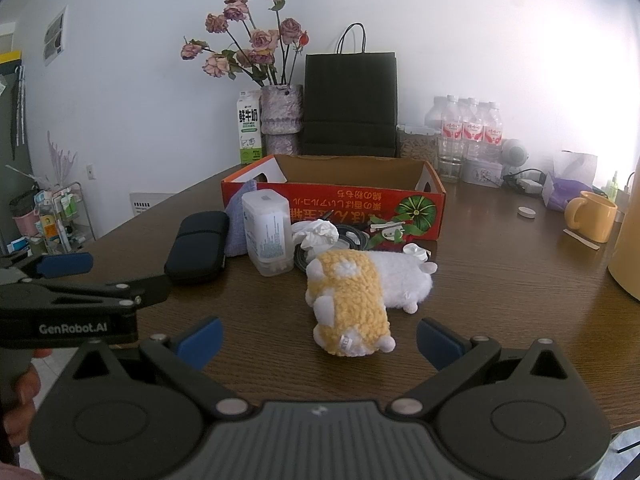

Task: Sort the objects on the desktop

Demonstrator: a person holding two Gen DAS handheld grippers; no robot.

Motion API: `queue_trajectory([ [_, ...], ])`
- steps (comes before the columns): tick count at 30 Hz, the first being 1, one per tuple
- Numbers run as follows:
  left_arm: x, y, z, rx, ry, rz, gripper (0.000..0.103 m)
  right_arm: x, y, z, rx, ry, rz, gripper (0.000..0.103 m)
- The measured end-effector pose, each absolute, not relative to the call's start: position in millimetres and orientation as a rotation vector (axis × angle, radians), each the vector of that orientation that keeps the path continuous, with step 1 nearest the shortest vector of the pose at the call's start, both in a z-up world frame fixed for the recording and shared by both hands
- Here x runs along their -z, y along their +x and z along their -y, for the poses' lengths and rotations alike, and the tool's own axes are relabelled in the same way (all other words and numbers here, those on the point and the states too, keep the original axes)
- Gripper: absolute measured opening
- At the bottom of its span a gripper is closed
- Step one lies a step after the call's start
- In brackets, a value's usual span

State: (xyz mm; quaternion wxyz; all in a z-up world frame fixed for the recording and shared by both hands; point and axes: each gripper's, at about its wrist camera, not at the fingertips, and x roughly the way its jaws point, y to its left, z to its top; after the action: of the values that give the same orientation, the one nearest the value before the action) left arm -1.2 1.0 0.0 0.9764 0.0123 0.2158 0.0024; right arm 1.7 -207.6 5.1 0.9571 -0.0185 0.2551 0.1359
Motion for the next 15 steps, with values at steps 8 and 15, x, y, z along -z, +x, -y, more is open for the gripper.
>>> queue_trajectory([
  [8,-0.2,-1.3,-1.3,-0.004,0.025,-0.435,0.103,-4.9,2.2,208.1,-0.276,-0.038,-0.517,0.103],
  [15,-0.2,-1.4,-1.3,-0.004,0.025,-0.434,0.103,-4.3,2.6,207.9,-0.275,-0.038,-0.517,0.103],
])
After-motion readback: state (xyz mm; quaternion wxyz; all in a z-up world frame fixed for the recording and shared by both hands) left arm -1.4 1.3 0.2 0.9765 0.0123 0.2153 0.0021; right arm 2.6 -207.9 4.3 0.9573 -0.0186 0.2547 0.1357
